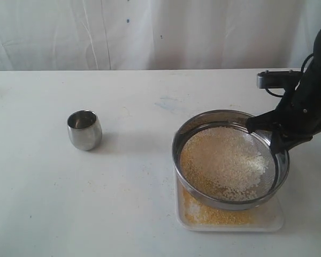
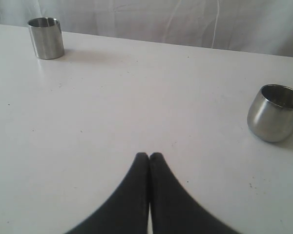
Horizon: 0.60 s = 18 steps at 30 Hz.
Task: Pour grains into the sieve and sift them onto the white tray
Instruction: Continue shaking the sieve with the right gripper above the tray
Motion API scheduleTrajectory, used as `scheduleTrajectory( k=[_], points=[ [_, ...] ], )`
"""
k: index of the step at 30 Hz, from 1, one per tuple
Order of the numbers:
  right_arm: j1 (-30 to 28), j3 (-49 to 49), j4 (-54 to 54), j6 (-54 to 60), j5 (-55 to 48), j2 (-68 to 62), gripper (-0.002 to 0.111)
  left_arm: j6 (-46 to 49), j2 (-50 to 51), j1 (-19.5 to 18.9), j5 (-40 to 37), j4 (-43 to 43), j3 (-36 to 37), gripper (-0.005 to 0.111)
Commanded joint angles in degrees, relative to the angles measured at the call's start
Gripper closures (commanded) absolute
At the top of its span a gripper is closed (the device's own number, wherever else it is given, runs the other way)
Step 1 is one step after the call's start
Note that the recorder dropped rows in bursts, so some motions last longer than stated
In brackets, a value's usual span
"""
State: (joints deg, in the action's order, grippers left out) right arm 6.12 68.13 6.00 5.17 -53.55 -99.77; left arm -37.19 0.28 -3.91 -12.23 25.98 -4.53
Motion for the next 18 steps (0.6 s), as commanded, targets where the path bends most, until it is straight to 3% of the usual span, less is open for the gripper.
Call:
scheduleTrajectory(
  k=[1,6,11,16,18],
  points=[
    [-0.3,-0.21,1.16,0.29,2.61,-0.52,0.108,-0.07,-0.28,-0.04,0.27,0.33,0.09,0.107],
    [-0.44,-0.21,1.21,-2.42,11.48,-1.82,0.108,-0.07,-0.28,-0.04,0.27,0.33,0.09,0.107],
    [-0.29,-1.07,1.79,-1.4,-0.49,-1.34,0.108,-0.07,-0.28,-0.04,0.27,0.33,0.09,0.107],
    [-0.66,-1.2,-1.45,-4.25,11.14,-1.34,0.108,-0.07,-0.28,-0.04,0.27,0.33,0.09,0.107],
    [-0.66,-1.2,0.73,-4.39,8.89,-1.34,0.108,-0.07,-0.28,-0.04,0.27,0.33,0.09,0.107]
  ],
)
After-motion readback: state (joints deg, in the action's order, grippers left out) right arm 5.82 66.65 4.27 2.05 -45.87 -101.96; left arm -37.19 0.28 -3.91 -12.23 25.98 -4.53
